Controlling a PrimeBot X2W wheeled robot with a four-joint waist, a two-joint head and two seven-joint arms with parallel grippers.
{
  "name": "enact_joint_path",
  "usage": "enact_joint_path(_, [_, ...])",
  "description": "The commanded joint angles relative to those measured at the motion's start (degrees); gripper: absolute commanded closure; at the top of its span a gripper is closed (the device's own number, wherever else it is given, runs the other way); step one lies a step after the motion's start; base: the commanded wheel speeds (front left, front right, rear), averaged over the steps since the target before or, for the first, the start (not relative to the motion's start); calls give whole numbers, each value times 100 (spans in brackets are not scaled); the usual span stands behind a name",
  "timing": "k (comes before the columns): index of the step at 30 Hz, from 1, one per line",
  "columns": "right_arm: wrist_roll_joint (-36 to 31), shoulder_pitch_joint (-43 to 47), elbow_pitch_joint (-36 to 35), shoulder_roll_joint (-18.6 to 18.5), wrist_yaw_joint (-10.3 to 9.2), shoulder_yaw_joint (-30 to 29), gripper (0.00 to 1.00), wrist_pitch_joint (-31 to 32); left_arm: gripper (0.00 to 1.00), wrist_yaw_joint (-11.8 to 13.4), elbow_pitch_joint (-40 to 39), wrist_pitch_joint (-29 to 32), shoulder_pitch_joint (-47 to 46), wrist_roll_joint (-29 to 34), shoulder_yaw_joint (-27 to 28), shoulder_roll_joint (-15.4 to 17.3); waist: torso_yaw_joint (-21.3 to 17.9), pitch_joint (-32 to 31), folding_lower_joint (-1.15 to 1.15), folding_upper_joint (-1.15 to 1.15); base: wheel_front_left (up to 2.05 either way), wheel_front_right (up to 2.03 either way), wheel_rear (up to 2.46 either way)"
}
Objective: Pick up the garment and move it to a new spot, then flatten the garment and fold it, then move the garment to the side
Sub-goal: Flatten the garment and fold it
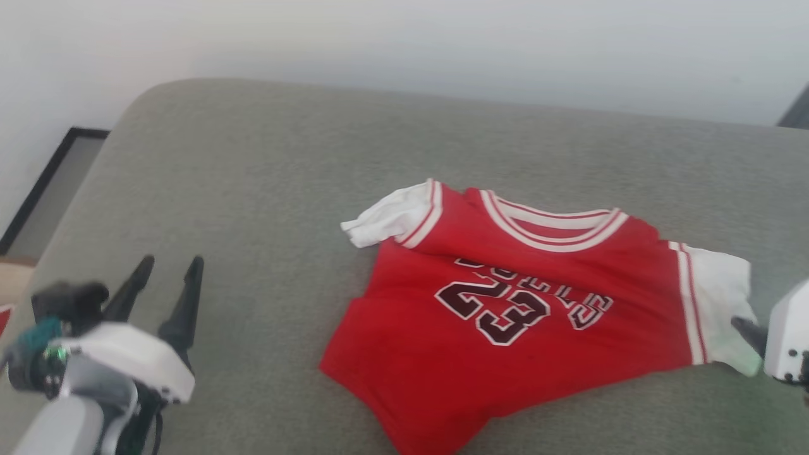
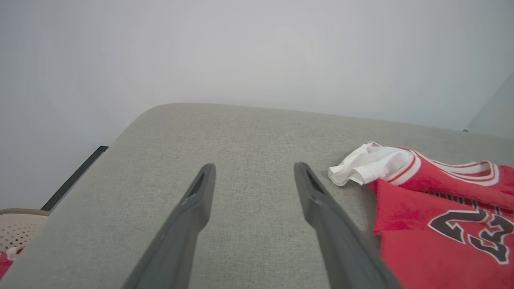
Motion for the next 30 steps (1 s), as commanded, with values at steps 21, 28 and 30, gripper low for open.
enact_joint_path(21, [-508, -375, -1014, 833, 2, 456, 0, -2461, 0, -662, 1000, 3567, -2692, -690, -1110, 294, -1433, 243, 0, 0, 0, 0, 0])
enact_joint_path(28, [-568, -504, -1116, 957, 2, 532, 0, -2720, 0, -766, 1771, 4193, -3258, -582, -1522, 274, -1698, 547, 0, 0, 0, 0, 0])
enact_joint_path(30, [-574, -526, -1137, 986, 2, 544, 0, -2777, 0, -784, 1968, 4279, -3341, -607, -1598, 266, -1747, 627, 0, 0, 0, 0, 0])
